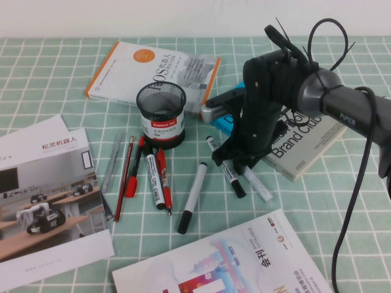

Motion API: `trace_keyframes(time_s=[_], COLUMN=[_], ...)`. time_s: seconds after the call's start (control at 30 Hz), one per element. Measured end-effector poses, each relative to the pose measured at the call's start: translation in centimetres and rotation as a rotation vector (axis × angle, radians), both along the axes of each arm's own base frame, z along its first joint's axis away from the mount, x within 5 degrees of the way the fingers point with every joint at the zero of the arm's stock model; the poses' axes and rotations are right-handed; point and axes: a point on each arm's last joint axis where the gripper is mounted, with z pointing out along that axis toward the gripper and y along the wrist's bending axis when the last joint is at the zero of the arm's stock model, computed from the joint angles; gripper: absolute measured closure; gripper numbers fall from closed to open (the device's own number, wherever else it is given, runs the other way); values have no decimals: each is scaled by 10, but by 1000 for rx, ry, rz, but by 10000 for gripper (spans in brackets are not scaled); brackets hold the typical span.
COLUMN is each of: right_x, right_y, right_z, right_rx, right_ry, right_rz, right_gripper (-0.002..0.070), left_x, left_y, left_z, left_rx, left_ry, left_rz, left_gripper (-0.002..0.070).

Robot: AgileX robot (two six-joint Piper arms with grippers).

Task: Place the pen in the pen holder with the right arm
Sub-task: Pick up the pen on the table, then place the pen onto the pen holder

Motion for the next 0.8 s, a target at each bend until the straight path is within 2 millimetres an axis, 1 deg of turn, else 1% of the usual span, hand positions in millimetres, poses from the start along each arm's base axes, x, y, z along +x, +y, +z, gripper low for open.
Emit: trace_keyframes(time_s=[0.17,0.27,0.3,0.37,0.47,0.5,0.53,0.67,0.73,0.77,0.8], right_x=[-2,-5,-7,-11,-25,-34,-41,-72,-89,-94,-99], right_y=[-1,-3,-4,-7,-16,-22,-27,-45,-52,-54,-56], right_z=[1,9,16,36,77,94,107,140,144,146,151], right_rx=[-11,-17,-13,0,48,71,96,213,292,330,391], right_ry=[19,26,20,-14,-108,-155,-210,-388,-474,-515,-592], right_rz=[1,2,0,-10,-28,-36,-40,-65,-75,-80,-85], right_gripper=[560,560,560,560,561,561,561,561,561,561,561], left_x=[0,0,0,0,0,0,0,0,0,0,0], left_y=[0,0,0,0,0,0,0,0,0,0,0], left_z=[0,0,0,0,0,0,0,0,0,0,0], left_rx=[0,0,0,0,0,0,0,0,0,0,0], left_ry=[0,0,0,0,0,0,0,0,0,0,0], left_rz=[0,0,0,0,0,0,0,0,0,0,0], left_gripper=[680,680,680,680,680,680,680,680,680,680,680])
